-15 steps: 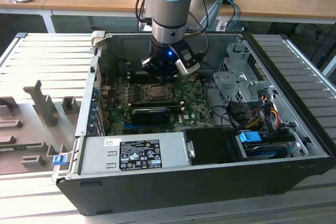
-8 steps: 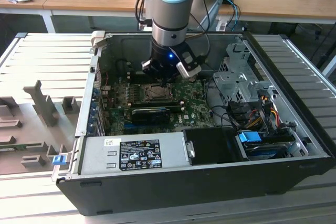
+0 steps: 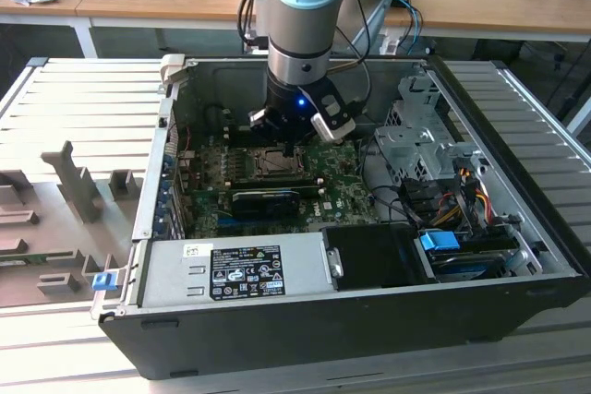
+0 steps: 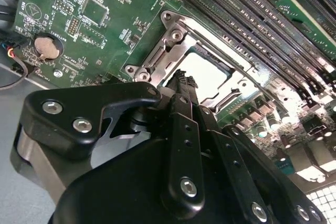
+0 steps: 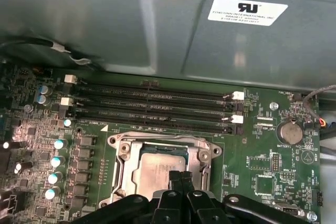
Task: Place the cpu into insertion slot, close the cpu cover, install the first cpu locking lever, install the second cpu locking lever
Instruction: 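Install the second cpu locking lever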
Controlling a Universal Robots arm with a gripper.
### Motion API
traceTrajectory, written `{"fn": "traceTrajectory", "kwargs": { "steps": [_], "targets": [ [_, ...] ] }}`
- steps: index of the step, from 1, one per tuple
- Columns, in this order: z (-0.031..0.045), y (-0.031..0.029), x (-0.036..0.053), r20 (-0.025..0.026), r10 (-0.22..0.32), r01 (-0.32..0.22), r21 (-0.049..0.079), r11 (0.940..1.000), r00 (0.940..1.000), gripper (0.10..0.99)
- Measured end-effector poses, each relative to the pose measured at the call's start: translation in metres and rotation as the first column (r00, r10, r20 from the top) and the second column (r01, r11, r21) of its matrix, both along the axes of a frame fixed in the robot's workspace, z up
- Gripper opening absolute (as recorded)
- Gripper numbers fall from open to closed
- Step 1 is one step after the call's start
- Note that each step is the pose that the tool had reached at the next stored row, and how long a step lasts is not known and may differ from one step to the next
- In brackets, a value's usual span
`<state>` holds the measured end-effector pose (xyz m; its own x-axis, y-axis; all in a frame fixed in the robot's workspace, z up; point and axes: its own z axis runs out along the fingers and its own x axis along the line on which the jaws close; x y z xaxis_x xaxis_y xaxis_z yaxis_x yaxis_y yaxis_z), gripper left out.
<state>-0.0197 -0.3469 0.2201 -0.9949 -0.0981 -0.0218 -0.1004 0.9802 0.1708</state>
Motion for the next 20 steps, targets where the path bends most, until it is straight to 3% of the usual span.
{"fn": "traceTrajectory", "kwargs": {
  "steps": [12,15,17,20],
  "targets": [
    [0.0125,-0.0011,0.0001,0.0000,0.000,0.000,0.000,1.0000,1.0000,0.106],
    [0.0125,-0.0064,0.0000,-0.0001,0.000,0.000,0.003,1.0000,1.0000,0.106],
    [0.0125,-0.0139,0.0000,0.0000,0.000,0.000,0.004,1.0000,1.0000,0.106],
    [0.0125,-0.0202,0.0000,-0.0001,0.000,0.000,0.005,1.0000,1.0000,0.106]
  ]
}}
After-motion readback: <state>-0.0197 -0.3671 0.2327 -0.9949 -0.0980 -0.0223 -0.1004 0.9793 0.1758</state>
